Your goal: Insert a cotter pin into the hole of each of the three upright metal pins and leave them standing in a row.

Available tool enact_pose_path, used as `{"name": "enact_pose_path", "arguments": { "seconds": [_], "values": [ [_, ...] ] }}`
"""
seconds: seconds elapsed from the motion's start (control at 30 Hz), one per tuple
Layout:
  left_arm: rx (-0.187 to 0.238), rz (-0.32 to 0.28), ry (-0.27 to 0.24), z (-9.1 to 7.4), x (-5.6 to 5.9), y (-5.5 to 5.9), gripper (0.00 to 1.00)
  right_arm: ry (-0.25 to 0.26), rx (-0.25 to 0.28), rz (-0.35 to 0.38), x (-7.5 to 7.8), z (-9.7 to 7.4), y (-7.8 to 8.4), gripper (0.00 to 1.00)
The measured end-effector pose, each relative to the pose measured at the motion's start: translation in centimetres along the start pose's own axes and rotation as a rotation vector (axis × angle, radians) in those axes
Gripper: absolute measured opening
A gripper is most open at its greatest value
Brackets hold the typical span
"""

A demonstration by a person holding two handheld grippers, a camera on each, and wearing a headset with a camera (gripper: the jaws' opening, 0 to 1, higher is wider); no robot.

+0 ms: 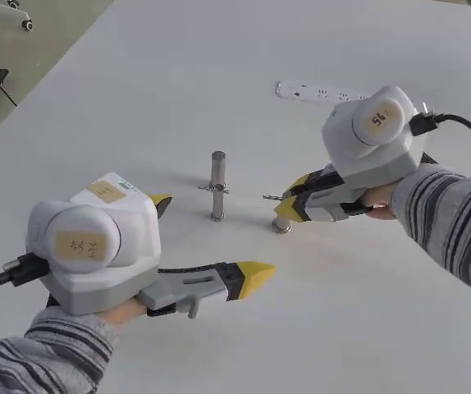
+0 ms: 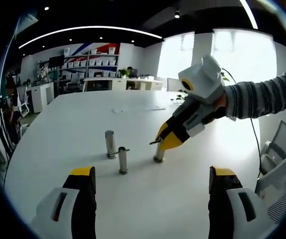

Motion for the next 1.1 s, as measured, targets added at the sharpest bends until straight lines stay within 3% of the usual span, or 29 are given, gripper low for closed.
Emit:
{"name": "enact_pose_path", "arguments": {
  "seconds": [0.37, 0.77, 0.83, 0.97, 1.1],
  "values": [
    [0.015, -0.017, -0.03, -0.5, -0.2, -0.1, 0.95, -0.011, 0.007, -0.004, 0.0, 0.0, 0.0, 0.09],
    [0.003, -0.009, -0.03, -0.7, 0.2, 0.1, 0.99, 0.001, 0.013, -0.001, -0.3, -0.1, -0.1, 0.12],
    [0.002, -0.005, -0.031, -0.8, 0.1, 0.1, 0.99, -0.005, 0.028, 0.026, -0.3, -0.3, -0.3, 0.18],
    [-0.006, 0.011, -0.021, -0.9, 0.2, 0.1, 0.99, -0.002, 0.072, 0.078, -0.2, -0.6, -1.0, 0.2],
    [-0.017, 0.023, -0.02, -1.1, 0.3, 0.2, 0.99, 0.0, 0.164, 0.175, 0.2, -0.5, -2.4, 0.22]
  ]
}}
Point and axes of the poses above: the centre of the closed fingertips' face, and the gripper's own axes: z roughly forward along the fingers, x roughly to its right, y roughly out of its underside, the point moved 8 cm from there along -z, roughly backward along the fingers, and after that the axes turned 3 degrees about y, right-handed, at the moved point
